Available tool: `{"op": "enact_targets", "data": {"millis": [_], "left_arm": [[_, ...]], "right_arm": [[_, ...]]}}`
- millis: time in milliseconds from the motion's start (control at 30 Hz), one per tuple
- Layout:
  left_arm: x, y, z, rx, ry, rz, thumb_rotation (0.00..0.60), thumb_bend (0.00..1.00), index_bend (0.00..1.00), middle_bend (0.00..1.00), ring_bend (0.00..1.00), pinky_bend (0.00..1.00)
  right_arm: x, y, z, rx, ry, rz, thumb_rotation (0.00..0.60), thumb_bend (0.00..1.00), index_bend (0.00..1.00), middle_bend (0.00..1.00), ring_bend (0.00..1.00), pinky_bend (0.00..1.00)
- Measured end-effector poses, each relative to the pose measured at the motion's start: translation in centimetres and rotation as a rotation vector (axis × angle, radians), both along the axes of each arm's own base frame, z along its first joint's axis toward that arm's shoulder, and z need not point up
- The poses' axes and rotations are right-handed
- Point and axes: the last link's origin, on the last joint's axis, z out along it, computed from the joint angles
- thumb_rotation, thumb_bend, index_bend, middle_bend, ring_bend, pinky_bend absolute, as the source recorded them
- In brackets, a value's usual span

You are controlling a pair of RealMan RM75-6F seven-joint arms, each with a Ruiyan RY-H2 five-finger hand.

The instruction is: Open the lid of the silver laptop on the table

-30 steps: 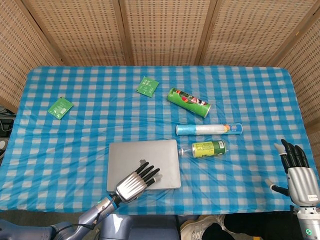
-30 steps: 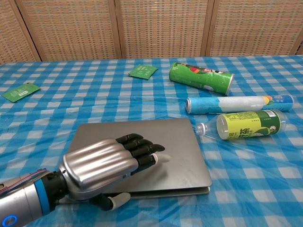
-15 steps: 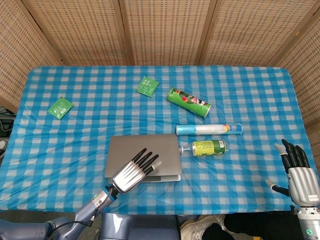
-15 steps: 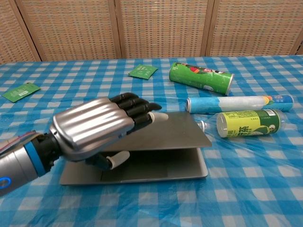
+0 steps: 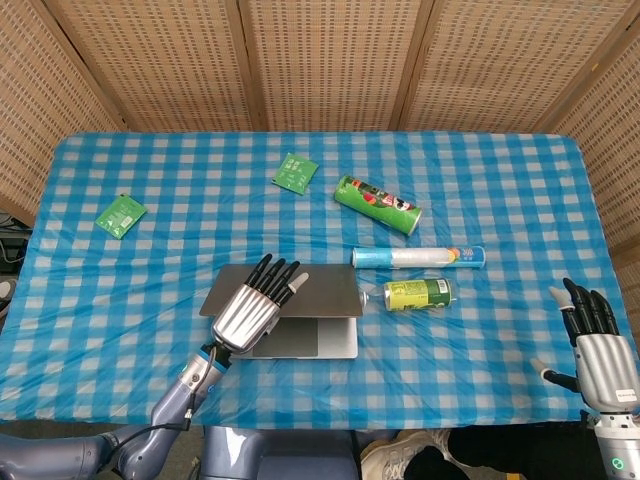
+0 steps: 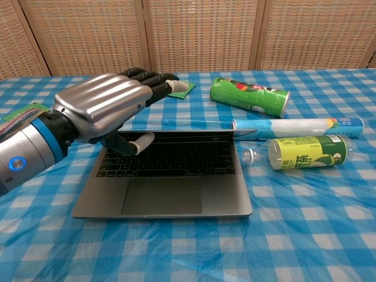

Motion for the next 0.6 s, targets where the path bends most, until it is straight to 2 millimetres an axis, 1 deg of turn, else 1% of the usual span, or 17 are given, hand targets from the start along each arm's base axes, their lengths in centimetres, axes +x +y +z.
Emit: {"op": "enact_targets", "data": {"millis": [100,167,233,267,300,333,367,433,467,533,600], "left_arm": [[-0.4,0.5,-0.9,-0.021,-0.014,0.048,0.600,0.48,0.00,0.00,0.00,0.01],[-0.5,0.8,-1.3,-0.026,-0.019,0.062,0.600,0.48,0.00,0.00,0.00,0.04],[-0.6,1.1,-1.7,-0.028,-0.026,0.074,0.600,0.48,0.01,0.00,0.03,0.12],[-0.6,1.2,-1.8,-0.026,-0.030,0.075,0.600,0.48,0.06,0.01,0.08,0.19],[-0.5,1.3,-1.8,-0.023,-0.038,0.073,0.600,0.48,0.12,0.04,0.14,0.26],[-0.4,1.3,-1.8,-0.019,-0.045,0.071,0.600,0.48,0.17,0.07,0.18,0.30],[-0.4,1.4,-1.8,-0.013,-0.052,0.069,0.600,0.48,0.25,0.12,0.23,0.36],[-0.3,1.6,-1.8,0.001,-0.055,0.066,0.600,0.48,0.33,0.18,0.29,0.41],[-0.3,1.6,-1.8,0.002,-0.053,0.066,0.600,0.48,0.35,0.20,0.31,0.43],[-0.2,1.8,-1.9,0.001,-0.047,0.065,0.600,0.51,0.37,0.22,0.33,0.44],[-0.2,2.0,-2.0,0.003,-0.044,0.063,0.600,0.55,0.39,0.23,0.35,0.45]], "right_arm": [[0.0,-0.1,-0.1,0.003,0.004,-0.002,0.600,0.00,0.08,0.00,0.00,0.00],[0.0,-0.1,-0.2,0.006,0.007,-0.002,0.600,0.00,0.08,0.00,0.00,0.00],[0.0,-0.1,-0.3,0.009,0.011,-0.002,0.600,0.00,0.09,0.00,0.00,0.00],[0.1,-0.1,-0.4,0.011,0.013,0.000,0.600,0.00,0.09,0.00,0.00,0.00],[0.1,-0.2,-0.5,0.013,0.015,0.003,0.600,0.00,0.10,0.00,0.00,0.00],[0.2,-0.2,-0.6,0.018,0.018,0.009,0.600,0.00,0.10,0.00,0.00,0.00],[0.2,-0.3,-0.7,0.025,0.020,0.015,0.600,0.00,0.12,0.00,0.00,0.00],[0.5,-0.5,-1.0,0.044,0.025,0.034,0.600,0.03,0.16,0.01,0.00,0.00],[0.6,-0.6,-1.2,0.051,0.029,0.045,0.600,0.08,0.18,0.04,0.00,0.00],[0.8,-0.9,-1.5,0.071,0.050,0.077,0.600,0.23,0.22,0.09,0.00,0.00],[1.1,-1.0,-2.0,0.098,0.071,0.112,0.600,0.41,0.25,0.13,0.02,0.03]]}}
